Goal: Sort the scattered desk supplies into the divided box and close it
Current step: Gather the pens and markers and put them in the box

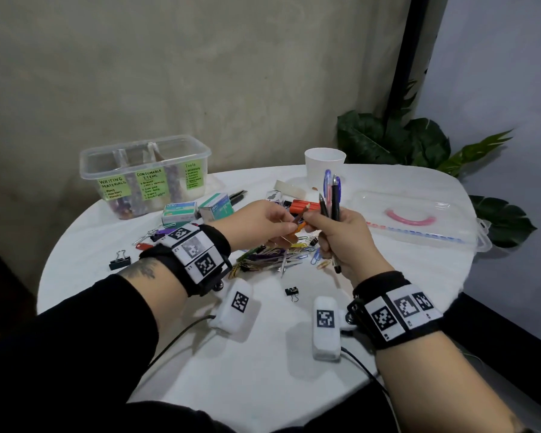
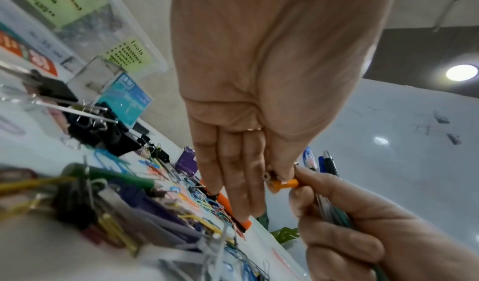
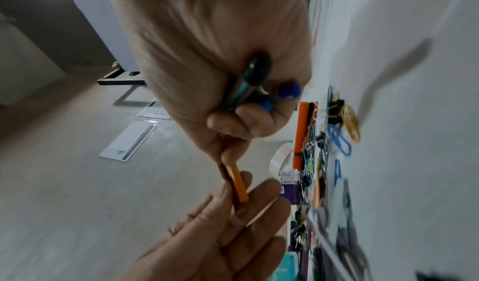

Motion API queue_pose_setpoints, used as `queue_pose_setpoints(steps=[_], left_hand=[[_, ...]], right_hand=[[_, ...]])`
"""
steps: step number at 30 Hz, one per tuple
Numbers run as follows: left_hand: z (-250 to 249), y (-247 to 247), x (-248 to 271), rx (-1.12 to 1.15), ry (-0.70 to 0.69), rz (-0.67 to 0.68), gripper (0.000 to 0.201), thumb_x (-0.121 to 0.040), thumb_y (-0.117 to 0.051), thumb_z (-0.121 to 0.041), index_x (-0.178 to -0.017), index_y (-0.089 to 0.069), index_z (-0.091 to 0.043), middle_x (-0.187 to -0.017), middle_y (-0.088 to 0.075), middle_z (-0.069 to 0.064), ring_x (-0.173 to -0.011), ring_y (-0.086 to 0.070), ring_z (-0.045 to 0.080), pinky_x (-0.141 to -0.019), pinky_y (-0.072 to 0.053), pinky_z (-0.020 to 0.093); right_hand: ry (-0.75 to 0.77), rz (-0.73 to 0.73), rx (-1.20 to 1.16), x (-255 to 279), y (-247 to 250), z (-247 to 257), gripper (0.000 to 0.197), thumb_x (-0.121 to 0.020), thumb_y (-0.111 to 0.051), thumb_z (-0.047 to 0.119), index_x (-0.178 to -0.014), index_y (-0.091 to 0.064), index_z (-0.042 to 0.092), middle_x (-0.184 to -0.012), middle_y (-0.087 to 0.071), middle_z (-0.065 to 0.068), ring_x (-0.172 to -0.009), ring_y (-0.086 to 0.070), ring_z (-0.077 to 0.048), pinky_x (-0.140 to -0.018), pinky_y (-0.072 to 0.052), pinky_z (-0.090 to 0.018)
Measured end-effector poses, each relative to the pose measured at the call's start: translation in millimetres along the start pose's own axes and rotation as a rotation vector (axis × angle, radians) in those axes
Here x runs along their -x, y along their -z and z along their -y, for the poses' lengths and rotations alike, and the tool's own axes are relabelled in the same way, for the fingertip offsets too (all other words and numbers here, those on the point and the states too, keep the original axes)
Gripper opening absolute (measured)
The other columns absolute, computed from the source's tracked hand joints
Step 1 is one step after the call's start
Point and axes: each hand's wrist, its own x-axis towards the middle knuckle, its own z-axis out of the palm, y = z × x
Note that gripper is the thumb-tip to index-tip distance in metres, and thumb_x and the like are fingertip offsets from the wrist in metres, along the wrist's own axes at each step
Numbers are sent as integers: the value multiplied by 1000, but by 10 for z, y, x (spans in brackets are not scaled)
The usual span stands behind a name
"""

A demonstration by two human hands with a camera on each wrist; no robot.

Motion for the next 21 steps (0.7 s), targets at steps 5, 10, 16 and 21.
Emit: queue_pose_setpoints(steps=[5, 10, 16, 21], left_hand=[[-23, -49, 25, 241, 7, 22, 15, -96, -60, -11, -106, -62, 1, -87, -71, 13, -66, -71, 13, -62, -57, 23], [10, 0, -3, -218, -44, -79, 11, -83, -77, -22, -90, -77, -13, -79, -75, -2, -66, -66, 3, -64, -53, 19], [146, 104, 3, -739, 103, -35, 11, -78, -79, -24, -89, -80, -24, -86, -74, -10, -79, -65, 8, -72, -51, 22], [148, 112, -8, -810, 123, -17, 11, -80, -77, -29, -89, -80, -22, -85, -75, -7, -80, -67, 13, -74, -54, 27]], right_hand=[[-64, 72, -214, -4, -50, -60, 16, -86, -75, 15, -91, -64, 4, -72, -54, -14, -37, -35, -9, -36, -27, -19], [-109, 27, -170, -2, -96, -123, 27, -89, -72, 25, -97, -68, 0, -56, -47, -4, -38, -34, -13, -37, -29, -20], [-214, -38, -145, -39, -54, -156, 30, -89, -69, 44, -80, -66, 15, -63, -60, -1, -45, -45, -14, -47, -38, -24], [-249, 21, -265, -11, -85, -126, 22, -96, -62, 27, -83, -59, 10, -62, -60, -7, -45, -50, -15, -38, -34, -21]])
